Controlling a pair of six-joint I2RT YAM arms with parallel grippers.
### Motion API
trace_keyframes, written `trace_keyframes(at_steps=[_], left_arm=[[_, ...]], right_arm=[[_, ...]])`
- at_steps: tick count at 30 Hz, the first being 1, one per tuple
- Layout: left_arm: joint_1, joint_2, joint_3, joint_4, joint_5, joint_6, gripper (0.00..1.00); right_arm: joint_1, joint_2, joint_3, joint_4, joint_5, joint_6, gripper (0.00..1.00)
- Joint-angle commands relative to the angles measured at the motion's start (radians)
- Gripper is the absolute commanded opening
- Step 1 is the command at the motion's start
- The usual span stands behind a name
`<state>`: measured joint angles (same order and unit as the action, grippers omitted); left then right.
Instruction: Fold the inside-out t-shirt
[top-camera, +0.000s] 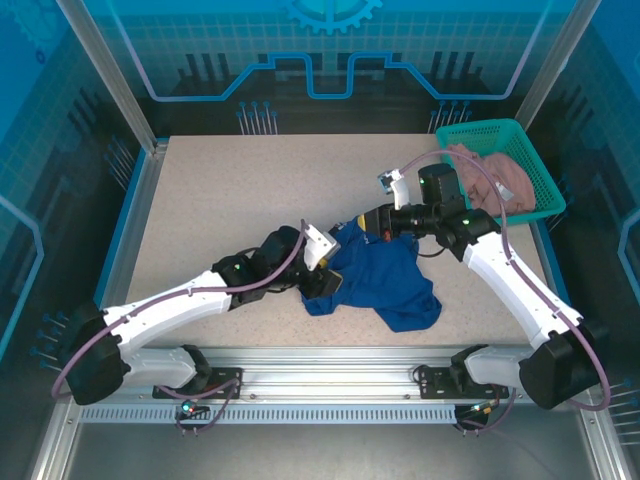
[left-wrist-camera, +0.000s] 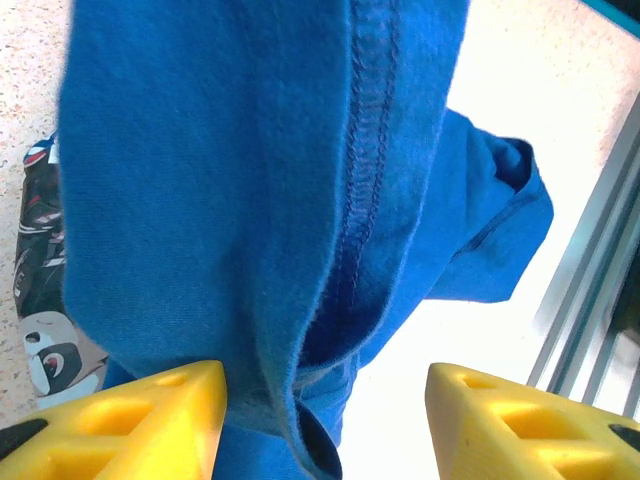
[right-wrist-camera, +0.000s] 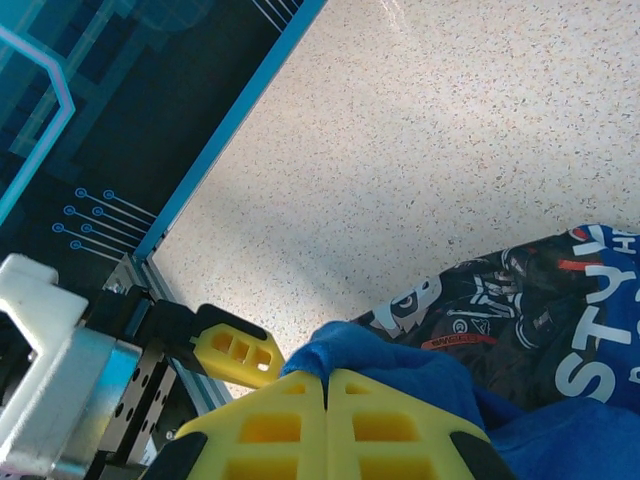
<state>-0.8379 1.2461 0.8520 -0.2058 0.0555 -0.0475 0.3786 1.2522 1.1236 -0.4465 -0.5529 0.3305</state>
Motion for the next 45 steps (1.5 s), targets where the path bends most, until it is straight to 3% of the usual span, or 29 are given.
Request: trace_keyframes(at_steps=[1,5,8,16,22,30,36,40,45], left_arm=[[-0.022,0.038,0.013,-0.035,-0.074,0.047,0.56],[-0.046,0.057,0.021,-0.044,-0.142,0.069,0.57],[-0.065,0.058,0.019,-0.027,-0.209,0.078,0.48],[-0.070,-0.073,-0.053,0.049,-0.225,0.076,0.01],[-0.071,-0.146,-0.093,0.036,-0.175,0.068,0.00],[-0.051,-0.191,-0.099,0.055,-0.214,0.010,0.00],[-0.031,-0.187,-0.075,0.048,-0.158,0.010,0.00],[-0.014,-0.186,-0.059,0.042,-0.141,-0.011,0.00],[0.012,-0.191,-0.063,0.039,-0.114,-0.015,0.00]], right_arm=[[-0.009,0.014,0.042,-0.019,-0.005,-0.025,0.00],[-0.017,0.019,0.051,-0.024,-0.008,-0.029,0.00],[-0.018,0.025,0.054,-0.024,-0.011,-0.027,0.00],[-0.047,0.031,0.076,-0.091,0.058,-0.065,0.00],[-0.052,0.049,0.129,-0.179,0.177,-0.149,0.00],[-0.029,0.047,0.162,-0.310,0.378,-0.281,0.00],[0.046,0.034,0.139,-0.309,0.385,-0.334,0.04],[0.102,0.057,0.151,-0.339,0.553,-0.340,0.04],[0.108,0.063,0.166,-0.337,0.652,-0.297,0.04]])
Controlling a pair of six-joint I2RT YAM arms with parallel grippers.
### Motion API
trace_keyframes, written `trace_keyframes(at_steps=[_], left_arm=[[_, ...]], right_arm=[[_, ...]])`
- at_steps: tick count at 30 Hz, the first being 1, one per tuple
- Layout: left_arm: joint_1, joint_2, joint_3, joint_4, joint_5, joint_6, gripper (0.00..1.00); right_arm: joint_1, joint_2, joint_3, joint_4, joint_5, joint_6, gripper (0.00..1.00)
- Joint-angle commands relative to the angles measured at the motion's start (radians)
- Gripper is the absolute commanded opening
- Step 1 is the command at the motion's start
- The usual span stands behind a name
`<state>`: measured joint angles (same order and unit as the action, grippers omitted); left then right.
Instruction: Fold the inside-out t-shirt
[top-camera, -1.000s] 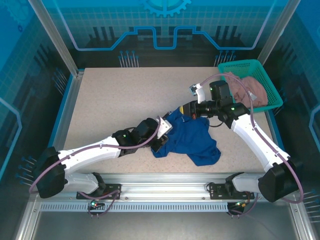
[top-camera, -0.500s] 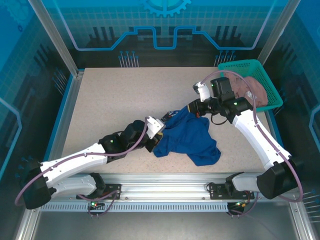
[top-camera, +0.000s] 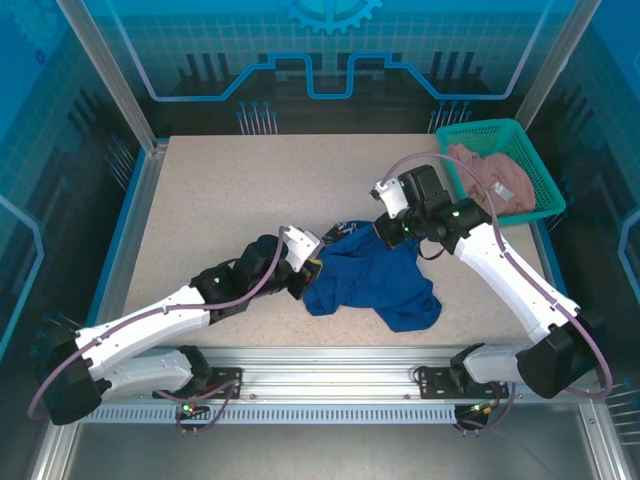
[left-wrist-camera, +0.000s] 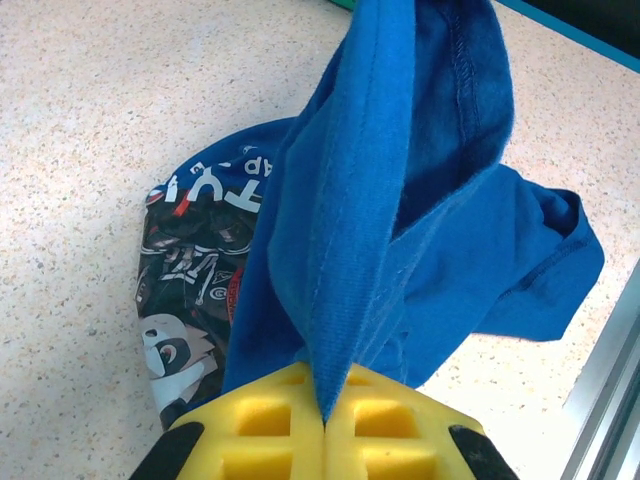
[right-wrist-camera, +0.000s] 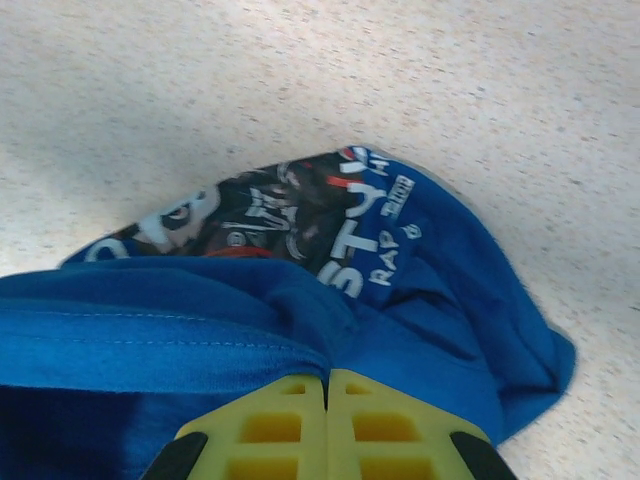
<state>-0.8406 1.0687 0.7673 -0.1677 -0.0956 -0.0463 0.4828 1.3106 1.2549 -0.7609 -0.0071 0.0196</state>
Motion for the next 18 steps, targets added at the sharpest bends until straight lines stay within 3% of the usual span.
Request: trace_keyframes(at_steps=[1,3,9,18], left_arm=[[0.020,-0.013,0.017,0.000,0.039,-0.015,0.00],[0.033,-0.013,0.008,0.007,0.049,-0.013,0.00],[0.077,0.002,-0.027,0.038,0.097,-0.037,0.00],[0.127,-0.028,-0.067,0.059,0.158,-0.079,0.00]], right_arm=[[0.001,0.001,0.039,-0.018,0.117,0.022,0.07],[-0.004,-0.002,0.047,-0.007,0.103,0.029,0.11],[-0.033,-0.001,0.054,0.032,-0.106,0.057,0.17],[-0.074,-0.007,0.027,0.029,-0.165,0.075,0.24]])
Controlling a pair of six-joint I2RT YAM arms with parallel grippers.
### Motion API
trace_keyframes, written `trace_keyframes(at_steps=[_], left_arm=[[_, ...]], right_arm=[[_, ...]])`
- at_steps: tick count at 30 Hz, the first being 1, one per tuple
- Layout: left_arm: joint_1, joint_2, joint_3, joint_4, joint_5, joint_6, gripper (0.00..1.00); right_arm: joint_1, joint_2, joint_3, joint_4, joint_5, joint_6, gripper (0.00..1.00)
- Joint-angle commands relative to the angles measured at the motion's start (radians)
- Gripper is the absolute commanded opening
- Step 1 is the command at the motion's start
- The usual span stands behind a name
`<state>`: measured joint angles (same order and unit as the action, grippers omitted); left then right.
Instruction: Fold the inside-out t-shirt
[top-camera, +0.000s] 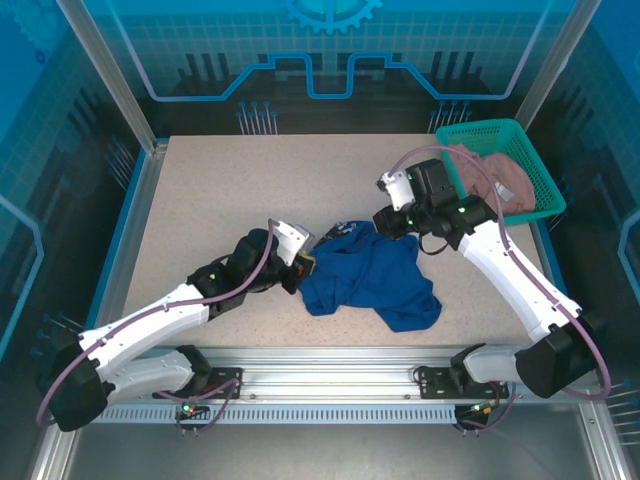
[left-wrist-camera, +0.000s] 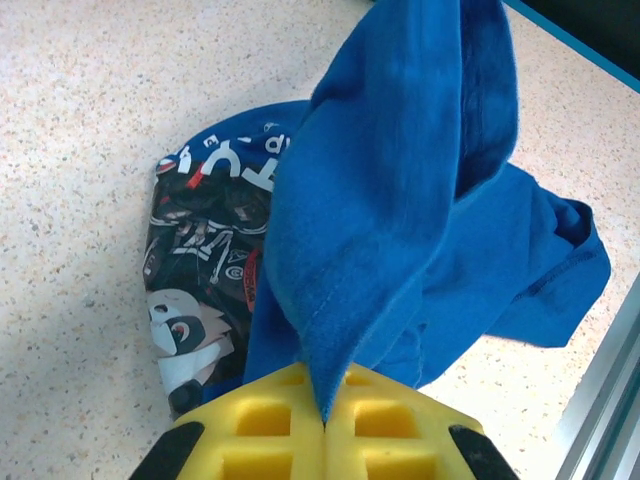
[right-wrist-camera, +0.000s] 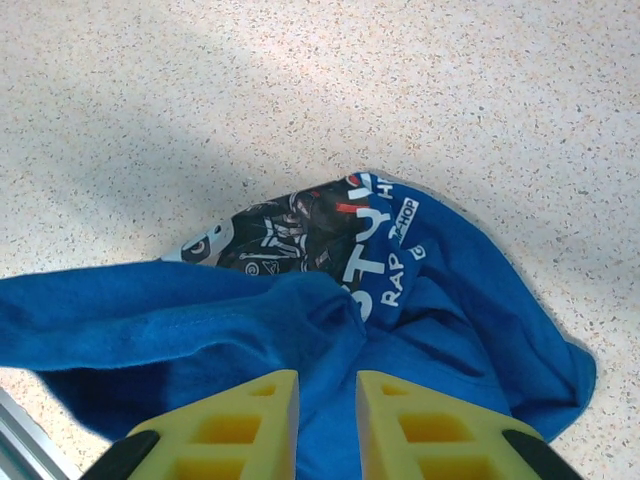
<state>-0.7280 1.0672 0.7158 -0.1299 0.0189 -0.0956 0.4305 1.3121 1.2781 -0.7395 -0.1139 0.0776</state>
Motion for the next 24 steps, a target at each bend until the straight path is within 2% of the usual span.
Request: trace_keyframes(at_steps=[1,5,10,18,22,24], left_arm=[[0.017,-0.029,-0.019,0.022,0.044,-0.031,0.00],[0.023,-0.033,-0.027,0.020,0.037,-0.046,0.00],[0.028,-0.048,-0.029,0.004,0.011,-0.069,0.00],[0.073,-0.130,-0.053,-0.016,-0.016,-0.157,0.00],[0.080,-0.146,-0.049,-0.016,-0.016,-0.159,0.00],[0.080,-0.140,-0.043,-0.017,-0.018,-0.155,0.00]], right_arm=[[-0.032,-0.015,-0.003,0.018,-0.088,0.021,0.26],[-0.060,-0.032,-0.025,0.055,-0.189,0.046,0.30],[-0.081,-0.022,-0.087,0.072,-0.154,0.068,0.37],[-0.102,0.034,-0.218,0.151,-0.006,0.136,0.44],[-0.110,0.126,-0.241,0.135,0.164,0.153,0.55],[-0.121,0.177,-0.258,0.153,0.200,0.160,0.58]])
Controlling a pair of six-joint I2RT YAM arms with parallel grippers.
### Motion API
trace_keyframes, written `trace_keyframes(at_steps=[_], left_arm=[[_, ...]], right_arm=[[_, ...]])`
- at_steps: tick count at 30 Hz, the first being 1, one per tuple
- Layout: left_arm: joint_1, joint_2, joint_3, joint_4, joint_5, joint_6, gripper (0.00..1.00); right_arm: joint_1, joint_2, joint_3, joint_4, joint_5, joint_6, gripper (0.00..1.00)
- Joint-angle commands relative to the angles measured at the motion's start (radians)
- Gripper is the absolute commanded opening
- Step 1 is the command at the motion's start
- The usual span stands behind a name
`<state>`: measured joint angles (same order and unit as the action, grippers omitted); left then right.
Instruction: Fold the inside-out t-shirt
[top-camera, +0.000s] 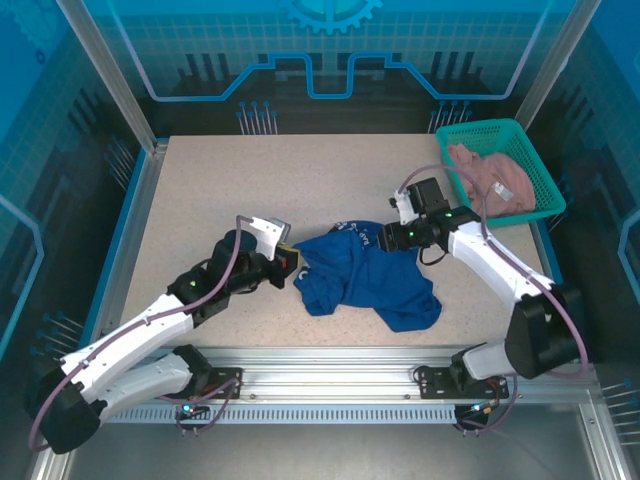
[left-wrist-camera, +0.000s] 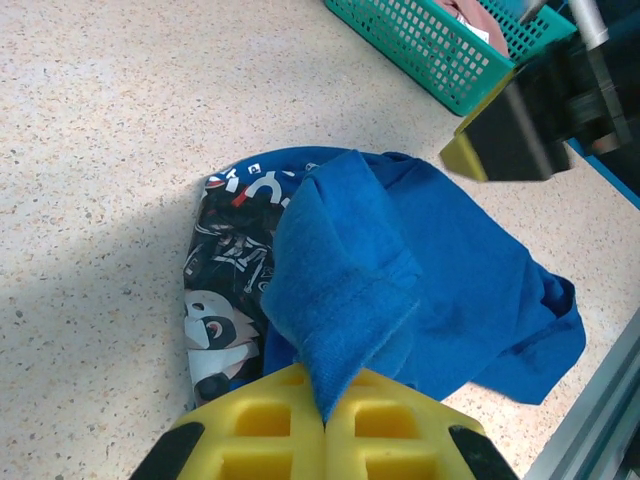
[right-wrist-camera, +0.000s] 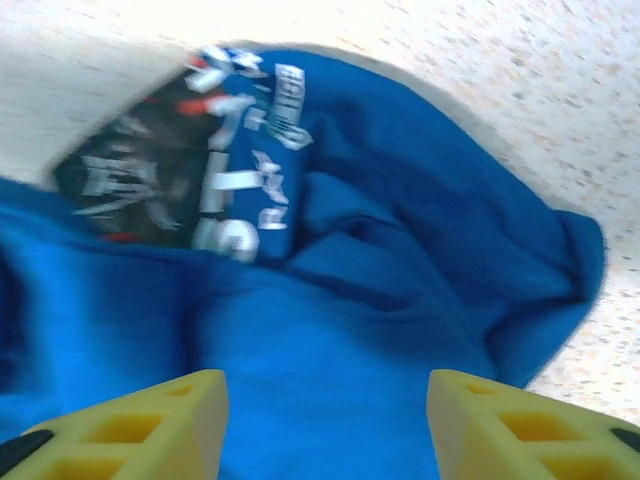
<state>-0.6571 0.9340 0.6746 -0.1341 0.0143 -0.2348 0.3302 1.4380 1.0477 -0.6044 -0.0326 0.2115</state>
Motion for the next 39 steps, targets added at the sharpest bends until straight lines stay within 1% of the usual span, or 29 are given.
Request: trace_keyframes(at_steps=[1,3,4,5,6,7,10,12,13,15,18,20,22,24,26,28,29,31,32,33,34,35,36,37,39], left_arm=[[0.011,-0.003,-0.001,-0.012,-0.013,-0.014,0.00],[0.014,0.000,0.005,-0.011,-0.015,-0.012,0.00],[0.016,0.003,0.009,-0.012,-0.018,-0.012,0.00],[0.019,0.003,0.013,-0.014,-0.023,-0.013,0.00],[0.022,0.004,0.019,-0.014,-0.036,-0.016,0.00],[0.027,0.005,0.026,-0.017,-0.052,-0.022,0.00],[0.058,0.005,0.069,-0.017,-0.132,-0.057,0.00],[0.107,0.013,0.112,0.001,-0.185,-0.094,0.00],[0.145,0.025,0.144,0.017,-0.206,-0.114,0.00],[0.227,0.061,0.221,0.045,-0.219,-0.152,0.00],[0.341,0.109,0.378,0.064,-0.180,-0.175,0.00],[0.376,0.106,0.480,0.042,-0.148,-0.159,0.00],[0.378,0.065,0.530,0.026,-0.119,-0.117,0.00],[0.378,0.004,0.525,-0.024,-0.083,-0.102,0.00],[0.378,-0.069,0.471,-0.086,-0.015,-0.120,0.00],[0.378,-0.148,0.388,-0.156,0.084,-0.151,0.00],[0.376,-0.197,0.324,-0.187,0.136,-0.182,0.00],[0.376,-0.287,0.201,-0.227,0.228,-0.234,0.00],[0.375,-0.329,0.126,-0.244,0.263,-0.270,0.06],[0.375,-0.360,0.060,-0.239,0.293,-0.300,0.19],[0.375,-0.373,0.010,-0.228,0.306,-0.322,0.32],[0.374,-0.374,-0.022,-0.220,0.304,-0.342,0.44],[0.375,-0.360,-0.034,-0.219,0.286,-0.341,0.54],[0.375,-0.334,-0.031,-0.212,0.249,-0.334,0.61],[0.375,-0.259,-0.014,-0.176,0.142,-0.315,0.65]], right_arm=[[-0.034,0.081,-0.033,0.034,0.110,0.030,0.59],[-0.046,0.139,-0.030,0.064,0.079,0.032,0.59],[-0.049,0.170,-0.023,0.083,0.071,0.031,0.54],[-0.049,0.195,-0.012,0.090,0.066,0.030,0.46],[-0.049,0.210,0.002,0.093,0.067,0.026,0.34],[-0.049,0.204,0.010,0.103,0.074,0.022,0.25],[-0.059,0.128,0.057,0.108,0.105,0.002,0.09],[-0.077,0.079,0.116,0.110,0.112,-0.011,0.01],[-0.091,0.062,0.161,0.116,0.104,-0.015,0.00],[-0.114,0.053,0.262,0.114,0.080,-0.010,0.00],[-0.123,0.054,0.439,0.076,0.055,-0.007,0.00],[-0.123,0.030,0.509,0.054,0.044,-0.013,0.00],[-0.123,-0.031,0.512,0.037,0.043,-0.019,0.00],[-0.120,-0.111,0.442,0.029,0.035,-0.016,0.01],[-0.111,-0.199,0.318,0.011,0.033,0.002,0.02],[-0.097,-0.301,0.181,-0.030,0.036,0.018,0.06],[-0.089,-0.363,0.079,-0.040,0.055,0.038,0.09],[-0.081,-0.463,-0.086,-0.056,0.050,0.089,0.11],[-0.077,-0.503,-0.158,-0.053,0.033,0.115,0.14],[-0.076,-0.527,-0.233,-0.042,0.019,0.133,0.23],[-0.075,-0.535,-0.270,-0.026,0.014,0.139,0.28],[-0.076,-0.529,-0.294,0.000,0.011,0.138,0.30],[-0.075,-0.509,-0.289,0.028,0.008,0.138,0.34],[-0.074,-0.472,-0.272,0.067,0.005,0.135,0.39],[-0.070,-0.382,-0.239,0.158,0.010,0.135,0.46]])
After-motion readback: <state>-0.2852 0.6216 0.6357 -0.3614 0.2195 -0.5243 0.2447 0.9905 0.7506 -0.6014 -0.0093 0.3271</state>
